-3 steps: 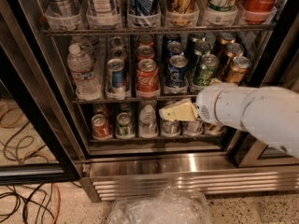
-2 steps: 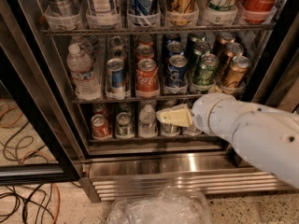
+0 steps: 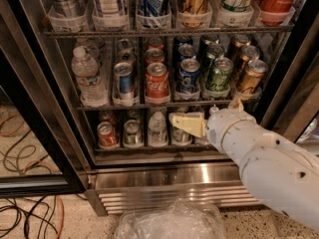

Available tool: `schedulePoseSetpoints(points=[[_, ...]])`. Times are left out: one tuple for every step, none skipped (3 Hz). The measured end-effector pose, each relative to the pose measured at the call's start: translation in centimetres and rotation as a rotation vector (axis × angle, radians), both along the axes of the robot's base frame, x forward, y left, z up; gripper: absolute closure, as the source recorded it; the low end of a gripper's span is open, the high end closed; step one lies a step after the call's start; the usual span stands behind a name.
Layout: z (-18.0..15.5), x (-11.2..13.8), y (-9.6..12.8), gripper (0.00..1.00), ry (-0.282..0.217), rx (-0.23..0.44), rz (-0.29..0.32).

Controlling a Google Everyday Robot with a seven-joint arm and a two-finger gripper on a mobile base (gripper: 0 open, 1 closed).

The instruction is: Pick pepsi can from middle shelf of fridge

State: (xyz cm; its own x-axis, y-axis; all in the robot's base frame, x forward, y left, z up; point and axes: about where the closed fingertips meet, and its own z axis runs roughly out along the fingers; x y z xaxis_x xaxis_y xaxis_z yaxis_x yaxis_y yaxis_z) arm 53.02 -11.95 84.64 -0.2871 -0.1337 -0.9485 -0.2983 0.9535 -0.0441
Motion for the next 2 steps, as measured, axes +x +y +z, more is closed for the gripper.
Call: schedulePoseSetpoints(points=[[0.0,0.0,0.0,0.0,-0.001,0.0,0.0],[-0.3,0.3,2.0,0.0,-0.019,0.023,0.019]])
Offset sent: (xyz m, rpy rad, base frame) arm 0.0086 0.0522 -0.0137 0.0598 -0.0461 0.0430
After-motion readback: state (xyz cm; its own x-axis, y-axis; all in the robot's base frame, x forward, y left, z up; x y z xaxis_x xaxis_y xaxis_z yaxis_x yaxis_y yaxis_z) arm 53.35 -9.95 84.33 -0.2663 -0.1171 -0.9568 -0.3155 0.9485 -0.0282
